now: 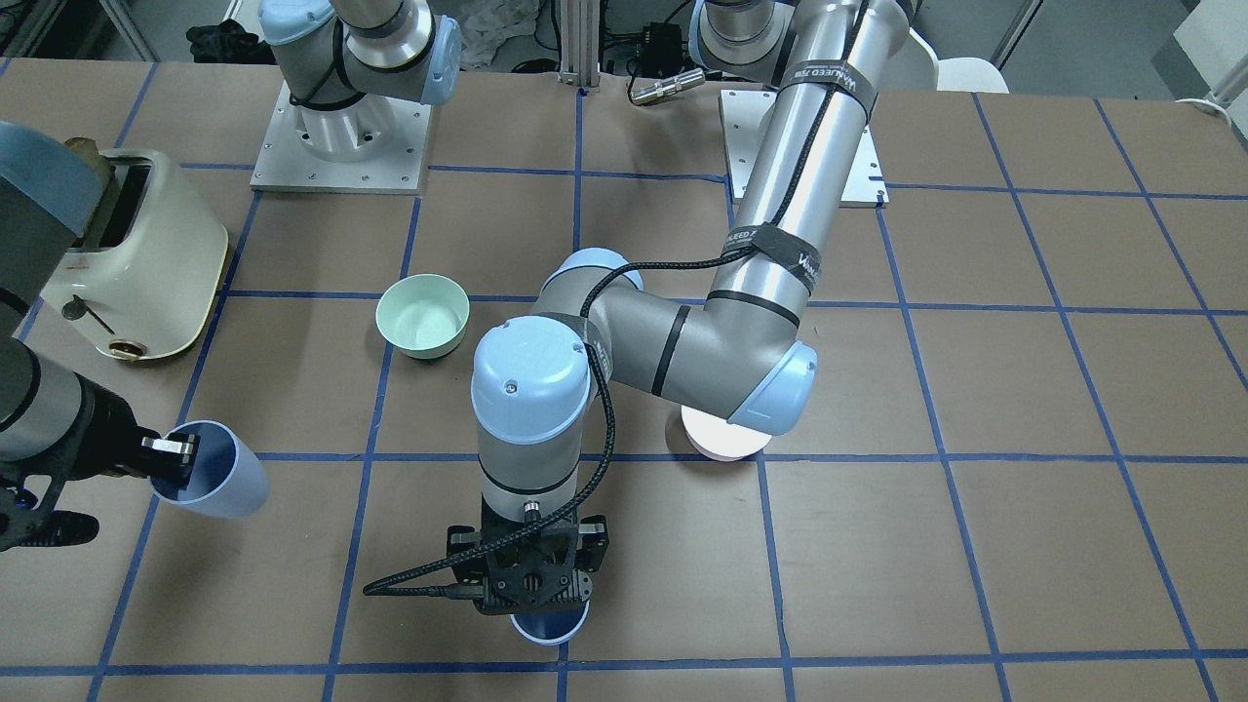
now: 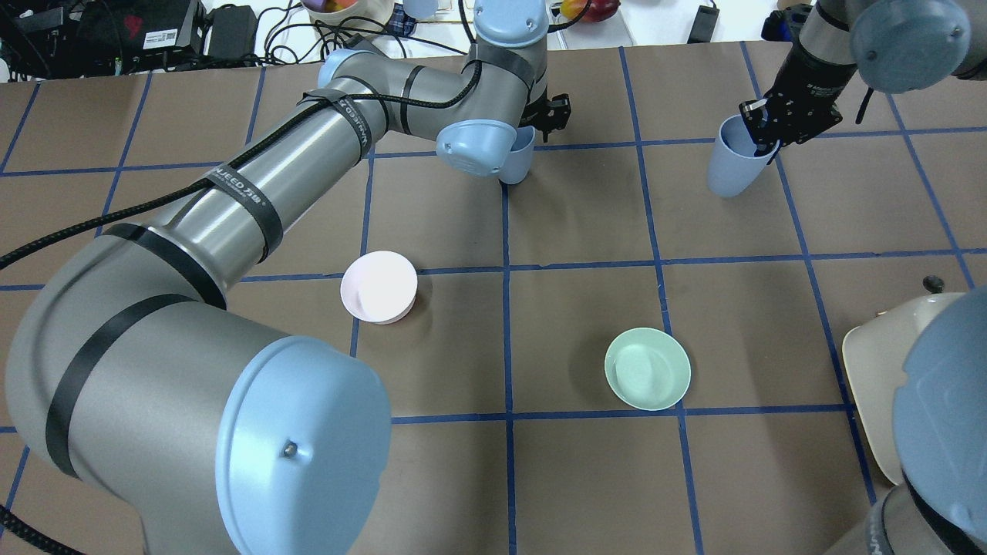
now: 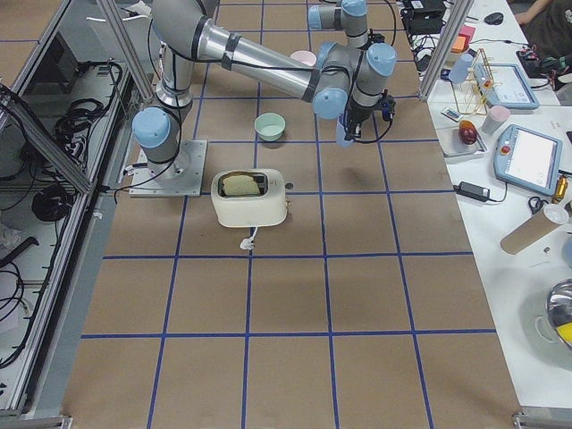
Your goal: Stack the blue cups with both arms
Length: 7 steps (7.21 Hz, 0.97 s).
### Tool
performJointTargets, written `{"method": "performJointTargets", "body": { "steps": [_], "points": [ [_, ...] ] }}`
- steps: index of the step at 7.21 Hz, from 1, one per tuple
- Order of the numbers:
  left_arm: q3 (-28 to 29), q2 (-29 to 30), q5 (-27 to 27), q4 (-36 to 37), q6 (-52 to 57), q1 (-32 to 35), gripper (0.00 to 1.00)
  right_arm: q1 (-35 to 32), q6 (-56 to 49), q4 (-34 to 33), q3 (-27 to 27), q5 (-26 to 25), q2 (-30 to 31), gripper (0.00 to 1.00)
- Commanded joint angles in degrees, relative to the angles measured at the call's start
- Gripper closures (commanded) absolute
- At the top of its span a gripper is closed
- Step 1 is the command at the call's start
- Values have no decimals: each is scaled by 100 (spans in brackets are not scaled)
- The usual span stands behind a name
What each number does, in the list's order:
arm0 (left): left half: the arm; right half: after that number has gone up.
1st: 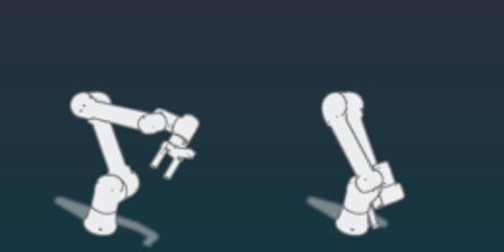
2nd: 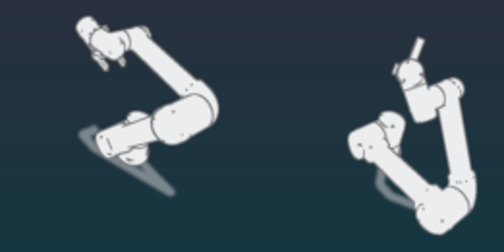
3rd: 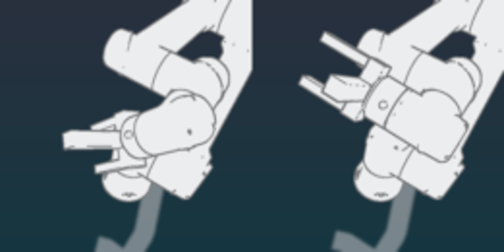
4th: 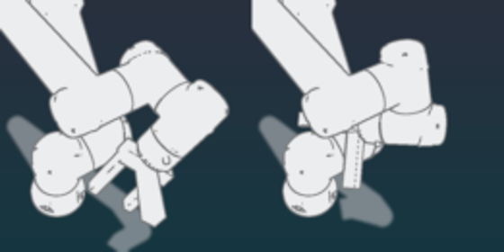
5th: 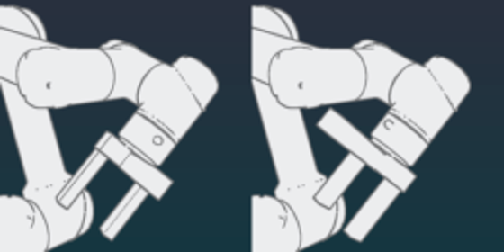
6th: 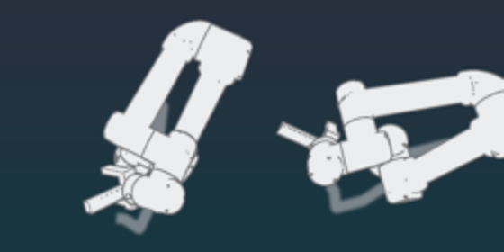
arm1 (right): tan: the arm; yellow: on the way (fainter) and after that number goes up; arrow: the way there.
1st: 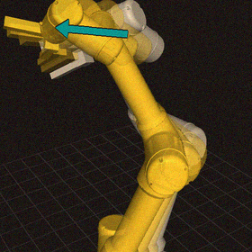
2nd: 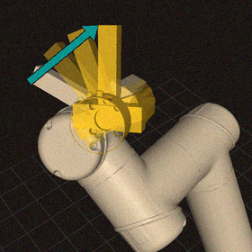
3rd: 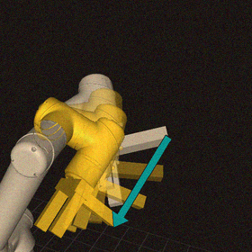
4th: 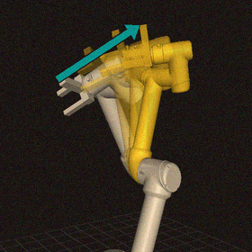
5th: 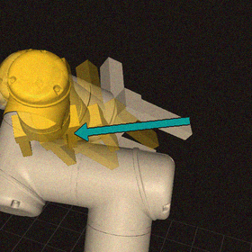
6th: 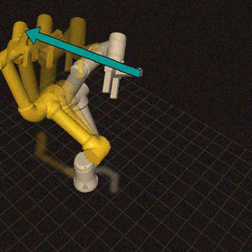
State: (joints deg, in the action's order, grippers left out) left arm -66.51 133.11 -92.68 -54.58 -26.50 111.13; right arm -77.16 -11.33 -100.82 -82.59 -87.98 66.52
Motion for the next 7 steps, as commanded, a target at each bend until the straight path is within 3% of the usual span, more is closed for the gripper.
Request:
{"method": "performJointTargets", "body": {
  "steps": [1, 3, 5, 7],
  "points": [
    [216, -406, 13, -593, 31, -169, 0, -18, 78, 0, 232, -17, 45, 100],
    [428, -1291, -4, -2609, 345, -424, 0, -131, 287, 79, 716, 53, 63, 100],
    [298, -2171, 30, -4221, 1107, -888, 0, -822, 1338, 62, 884, 71, 37, 100],
    [-401, -2927, 39, -4964, 2197, -1748, 0, -1526, 2333, -78, 885, 237, 19, 100]
  ]
}}
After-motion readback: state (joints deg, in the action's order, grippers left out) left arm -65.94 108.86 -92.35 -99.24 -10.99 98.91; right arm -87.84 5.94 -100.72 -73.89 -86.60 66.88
